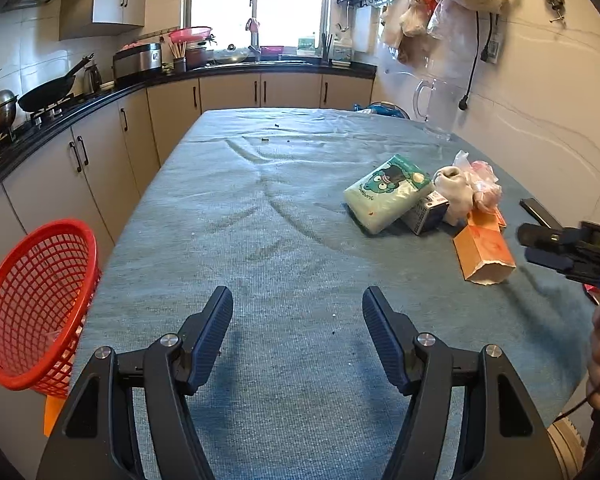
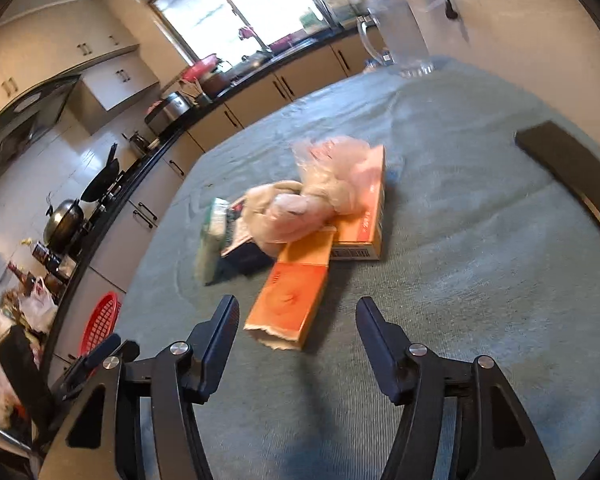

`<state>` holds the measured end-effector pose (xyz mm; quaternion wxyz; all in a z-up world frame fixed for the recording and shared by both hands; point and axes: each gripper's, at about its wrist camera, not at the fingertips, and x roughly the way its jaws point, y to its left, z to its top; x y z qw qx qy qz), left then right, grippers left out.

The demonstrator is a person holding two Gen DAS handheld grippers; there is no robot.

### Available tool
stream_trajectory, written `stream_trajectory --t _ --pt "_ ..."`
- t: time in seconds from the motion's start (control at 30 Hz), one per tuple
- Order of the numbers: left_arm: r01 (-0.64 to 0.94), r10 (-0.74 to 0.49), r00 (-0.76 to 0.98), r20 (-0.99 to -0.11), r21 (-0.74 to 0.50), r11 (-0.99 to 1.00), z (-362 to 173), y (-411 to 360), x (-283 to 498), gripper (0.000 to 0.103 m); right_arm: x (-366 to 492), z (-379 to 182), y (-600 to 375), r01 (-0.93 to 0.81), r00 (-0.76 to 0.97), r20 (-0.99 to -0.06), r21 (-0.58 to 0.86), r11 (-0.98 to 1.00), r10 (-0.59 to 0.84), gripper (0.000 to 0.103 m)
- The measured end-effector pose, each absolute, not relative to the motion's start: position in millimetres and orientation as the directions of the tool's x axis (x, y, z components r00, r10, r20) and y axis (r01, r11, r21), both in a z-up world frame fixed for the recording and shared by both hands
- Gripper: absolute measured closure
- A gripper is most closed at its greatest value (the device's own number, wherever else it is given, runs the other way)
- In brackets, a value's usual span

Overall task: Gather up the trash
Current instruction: 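Move both tools back to the table toward the remaining trash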

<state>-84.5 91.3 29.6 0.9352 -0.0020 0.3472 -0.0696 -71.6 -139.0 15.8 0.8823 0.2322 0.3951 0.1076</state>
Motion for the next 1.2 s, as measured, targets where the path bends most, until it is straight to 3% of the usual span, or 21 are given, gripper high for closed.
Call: stream_trajectory --t 0.2,0.4,0.47,0.6,0.77,1.2 --pt "0.136 -0.144 0.742 -0.654 -0.063 0.989 28.7 91.9 -83.3 0.036 -46.3 9.8 -115.9 -0.006 0.638 -0.692 0.433 0.901 0.337 0.031" --pt "0.142 -0.153 0.735 -0.66 -0.07 0.987 28.5 92.7 -82.0 0.036 -32.1 5.8 -86.6 -0.032 0.612 -0.754 0.278 0.96 0.238 0.031" --pt "0.142 -0.152 0.733 -0.663 -0.069 0.987 28.7 92.1 -81.5 0.036 -34.1 4.0 -86.6 -0.04 0.612 -0.76 0.247 0.968 0.22 0.041" --pt "0.153 -0.158 0.728 -0.668 -0.066 0.986 33.8 87.6 -77.4 0.036 -44.9 5.5 -101.5 -0.084 0.608 -0.747 0.275 0.958 0.268 0.049" --pt "0.234 -0.205 0.701 -0.683 -0.051 0.971 43.6 68.1 -64.2 0.023 -67.6 12.7 -117.5 -0.134 0.633 -0.696 0.331 0.934 0.338 0.054" --pt "0.515 -0.211 0.676 -0.706 0.249 0.82 40.1 4.2 5.8 0.019 -81.6 0.6 -147.9 -0.17 0.616 -0.667 0.406 0.898 0.418 0.055"
